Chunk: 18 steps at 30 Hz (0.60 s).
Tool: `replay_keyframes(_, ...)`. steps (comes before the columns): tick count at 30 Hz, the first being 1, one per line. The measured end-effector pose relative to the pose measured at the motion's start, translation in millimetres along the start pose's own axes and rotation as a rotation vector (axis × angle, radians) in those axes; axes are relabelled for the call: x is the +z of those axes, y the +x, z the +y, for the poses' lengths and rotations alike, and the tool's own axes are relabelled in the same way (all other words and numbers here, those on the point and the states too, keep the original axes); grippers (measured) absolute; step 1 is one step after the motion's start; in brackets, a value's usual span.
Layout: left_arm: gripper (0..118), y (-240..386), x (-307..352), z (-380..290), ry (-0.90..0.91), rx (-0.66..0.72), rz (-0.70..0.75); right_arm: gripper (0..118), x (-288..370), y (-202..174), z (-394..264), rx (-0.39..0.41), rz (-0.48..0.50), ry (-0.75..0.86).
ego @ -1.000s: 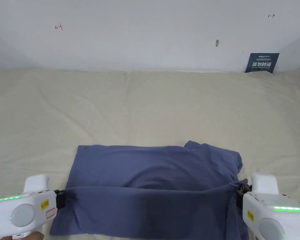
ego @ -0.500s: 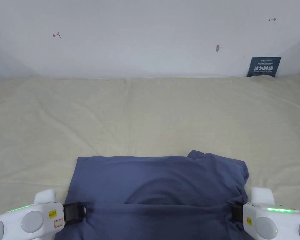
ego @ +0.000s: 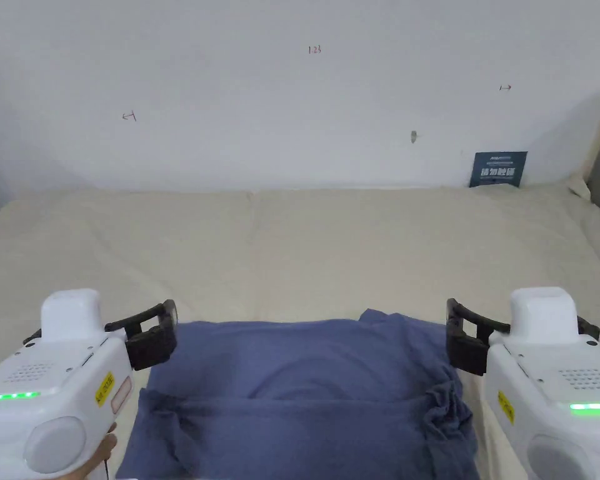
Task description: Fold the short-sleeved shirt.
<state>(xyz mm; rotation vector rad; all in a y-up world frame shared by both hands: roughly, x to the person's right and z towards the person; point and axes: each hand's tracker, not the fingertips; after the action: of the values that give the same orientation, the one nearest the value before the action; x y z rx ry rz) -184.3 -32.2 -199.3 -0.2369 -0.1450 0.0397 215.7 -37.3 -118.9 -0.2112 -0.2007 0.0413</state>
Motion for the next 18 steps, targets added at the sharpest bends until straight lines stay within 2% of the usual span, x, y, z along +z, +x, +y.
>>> replay_keyframes(2, 96, 9, 13, 2, 0.063, -0.046, 0.024, 85, 17, -4, 3, 0.021, -0.024, 0.045)
replay_keyframes(3, 85, 13, 20, 2, 0.079, -0.062, 0.036, 78, 25, -7, 5, 0.038, -0.038, 0.068)
replay_keyframes(4, 72, 16, 26, 1, 0.085, -0.064, 0.031, 64, 31, -8, 5, 0.043, -0.036, 0.080)
replay_keyframes(5, 49, 16, 30, -1, 0.101, -0.067, 0.019, 36, 39, -9, 5, 0.040, -0.041, 0.108)
replay_keyframes(6, 10, 17, 35, -1, 0.101, -0.061, 0.016, 0, 45, -9, 4, 0.029, -0.045, 0.131)
replay_keyframes(7, 0, 18, 38, -1, 0.099, -0.055, 0.009, 0, 46, -9, 5, 0.015, -0.057, 0.141)
replay_keyframes(8, 0, 18, 39, -1, 0.091, -0.042, -0.011, 0, 48, -9, 6, 0.000, -0.095, 0.169)
replay_keyframes(10, 0, 14, 42, -2, 0.057, -0.005, -0.061, 0, 54, -8, 7, -0.016, -0.044, 0.146)
replay_keyframes(13, 0, 13, 40, -4, 0.045, -0.017, -0.045, 0, 54, -10, 8, -0.014, -0.060, 0.149)
replay_keyframes(18, 0, -4, 15, -16, -0.164, -0.003, -0.063, 0, 47, -7, 4, -0.023, -0.058, 0.120)
